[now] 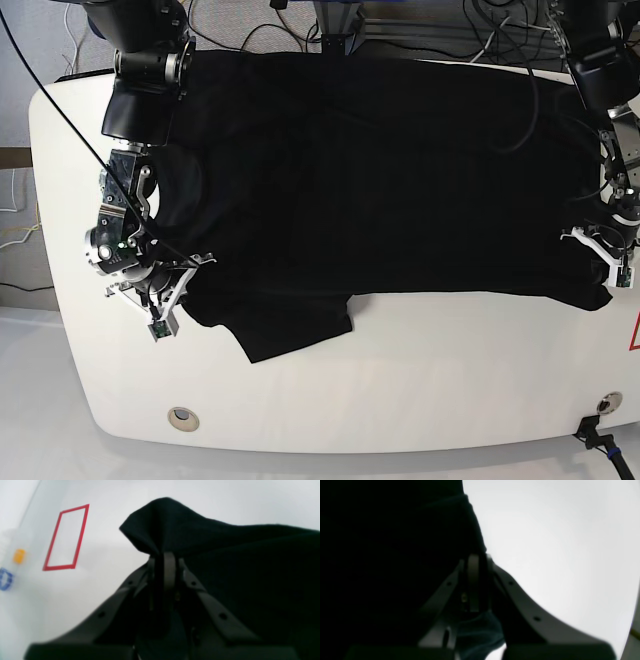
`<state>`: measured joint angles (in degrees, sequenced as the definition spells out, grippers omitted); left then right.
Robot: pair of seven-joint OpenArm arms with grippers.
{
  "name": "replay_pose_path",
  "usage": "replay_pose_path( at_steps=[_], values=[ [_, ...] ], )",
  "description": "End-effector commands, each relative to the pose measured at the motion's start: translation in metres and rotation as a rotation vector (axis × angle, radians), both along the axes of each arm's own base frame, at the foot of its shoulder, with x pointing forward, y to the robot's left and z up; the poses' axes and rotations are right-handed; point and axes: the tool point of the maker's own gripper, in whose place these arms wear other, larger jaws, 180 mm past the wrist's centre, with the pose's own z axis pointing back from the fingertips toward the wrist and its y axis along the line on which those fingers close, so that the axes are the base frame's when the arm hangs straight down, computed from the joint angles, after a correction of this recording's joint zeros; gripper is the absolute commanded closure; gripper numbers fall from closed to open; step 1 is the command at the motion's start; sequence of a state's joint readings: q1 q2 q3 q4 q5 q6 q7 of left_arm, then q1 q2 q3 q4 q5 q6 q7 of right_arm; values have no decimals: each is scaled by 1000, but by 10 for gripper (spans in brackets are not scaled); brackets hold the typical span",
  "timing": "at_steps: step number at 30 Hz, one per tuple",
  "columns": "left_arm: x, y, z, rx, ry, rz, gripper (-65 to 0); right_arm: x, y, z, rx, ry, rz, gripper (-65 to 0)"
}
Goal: Fold the T-shirt properly
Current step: 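Lift the hem with both grippers and lay it over onto the collar edge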
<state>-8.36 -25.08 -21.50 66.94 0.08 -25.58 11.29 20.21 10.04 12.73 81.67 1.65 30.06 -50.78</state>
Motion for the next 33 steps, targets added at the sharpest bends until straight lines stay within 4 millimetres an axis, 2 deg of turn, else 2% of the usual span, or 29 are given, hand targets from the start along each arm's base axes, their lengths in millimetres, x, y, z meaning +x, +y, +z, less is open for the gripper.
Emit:
replay_pose_path(
  at_steps=[1,5,10,15,18,21,25,28,33],
  values=[
    [5,-2,34,45,-65,-47,0,-2,-9,23,-45,-37,-9,0],
    [-12,-15,41,75,-23,-132,0,-25,-11,30,-115,0,-3,0],
    [-36,-15,51,162,80,-163,0,-58,-13,33,-232,64,61,0],
    [-48,1,70,240,132,-87,0,-83,-16,33,-303,82,97,0],
    [-57,13,78,271,163,-37,0,-99,-20,23,-342,137,123,0],
    [-76,17,70,297,221,-21,0,-114,-20,15,-352,171,130,0],
    [-100,5,71,372,282,-39,0,-133,-16,2,-347,209,143,0],
    [-117,-7,58,371,325,-49,0,-150,-9,-10,-328,244,153,0],
    [-145,-7,33,366,423,-66,0,-175,-6,-29,-315,312,165,0]
  ],
)
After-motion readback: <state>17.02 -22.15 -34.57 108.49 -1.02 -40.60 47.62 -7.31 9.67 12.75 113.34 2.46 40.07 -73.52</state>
